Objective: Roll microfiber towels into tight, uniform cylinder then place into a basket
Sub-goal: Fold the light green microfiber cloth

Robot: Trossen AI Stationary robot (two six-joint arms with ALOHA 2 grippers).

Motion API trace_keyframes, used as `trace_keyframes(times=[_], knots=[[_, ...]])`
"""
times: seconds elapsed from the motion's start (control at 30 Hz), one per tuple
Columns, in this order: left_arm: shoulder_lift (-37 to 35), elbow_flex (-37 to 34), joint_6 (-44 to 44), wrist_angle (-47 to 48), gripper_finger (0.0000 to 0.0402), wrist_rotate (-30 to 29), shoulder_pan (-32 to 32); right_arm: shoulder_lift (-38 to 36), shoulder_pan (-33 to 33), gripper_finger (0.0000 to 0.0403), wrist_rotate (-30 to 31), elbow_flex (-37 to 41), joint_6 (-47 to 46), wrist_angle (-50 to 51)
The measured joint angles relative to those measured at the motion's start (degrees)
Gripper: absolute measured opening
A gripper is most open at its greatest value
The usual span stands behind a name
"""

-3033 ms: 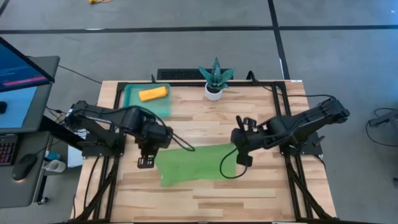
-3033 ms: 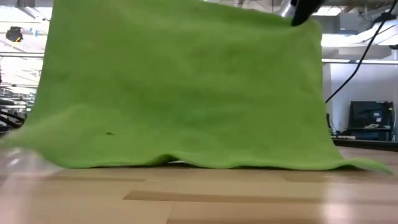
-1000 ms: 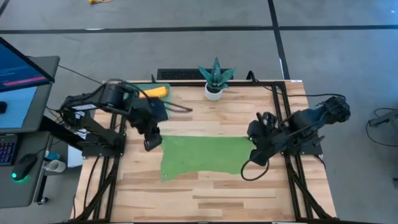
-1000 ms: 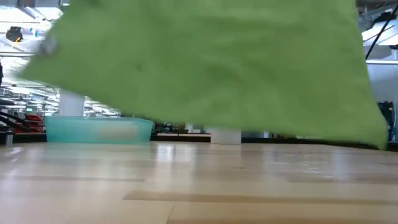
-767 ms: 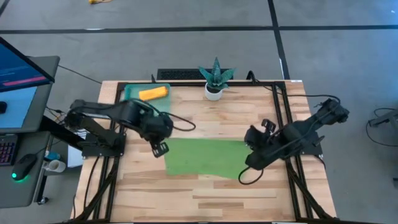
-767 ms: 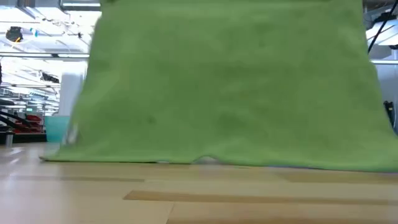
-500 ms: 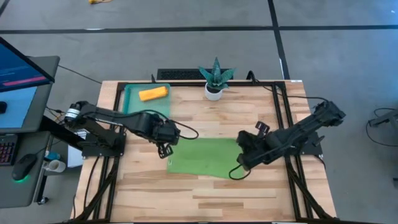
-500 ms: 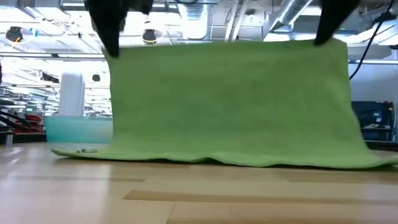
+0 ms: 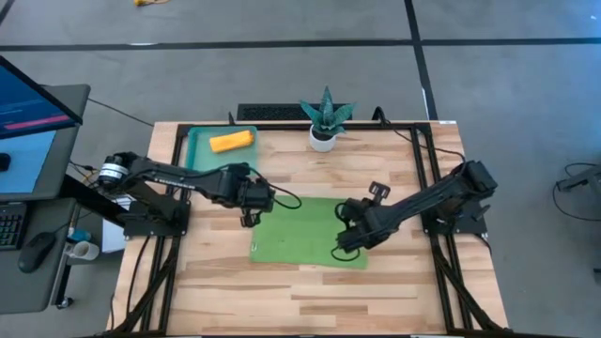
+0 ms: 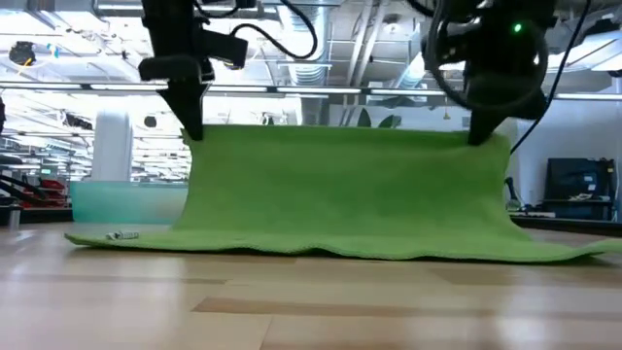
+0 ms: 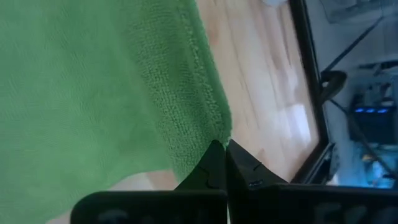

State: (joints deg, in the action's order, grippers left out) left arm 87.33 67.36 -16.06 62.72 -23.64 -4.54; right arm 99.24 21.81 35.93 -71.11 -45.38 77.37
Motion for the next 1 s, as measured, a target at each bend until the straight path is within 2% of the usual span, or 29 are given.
trace_keyframes(times=[0.2, 0.4, 0.63, 0.73, 0.83, 1.0], knots=[[0.0, -1.9, 4.5, -0.6, 0.0, 2.5, 0.7, 2.5, 0.3, 0.0005, 0.1, 0.2, 3.9, -2.3], [0.0, -3.2, 8.0, -0.6, 0.0, 12.4, -0.8, 3.2, 3.9, 0.0004, -0.7, 0.2, 5.0, -5.0], [0.0, -4.3, 4.8, -0.6, 0.0, 14.4, -3.8, 3.2, 7.4, 0.0004, -2.2, 0.2, 5.1, -9.5], [0.0, -5.3, 3.8, -1.3, 0.0, 16.3, -4.9, 5.1, 7.6, 0.0004, -2.9, 0.2, 5.3, -10.6], [0.0, -7.8, 1.6, -5.9, 0.0, 18.5, -5.9, 7.3, 8.1, 0.0004, -2.9, 0.1, 5.4, -10.1], [0.0, -8.5, -2.5, -7.6, 0.0, 18.5, -8.9, 10.5, 9.8, 0.0004, -3.1, 0.2, 5.0, -10.3]])
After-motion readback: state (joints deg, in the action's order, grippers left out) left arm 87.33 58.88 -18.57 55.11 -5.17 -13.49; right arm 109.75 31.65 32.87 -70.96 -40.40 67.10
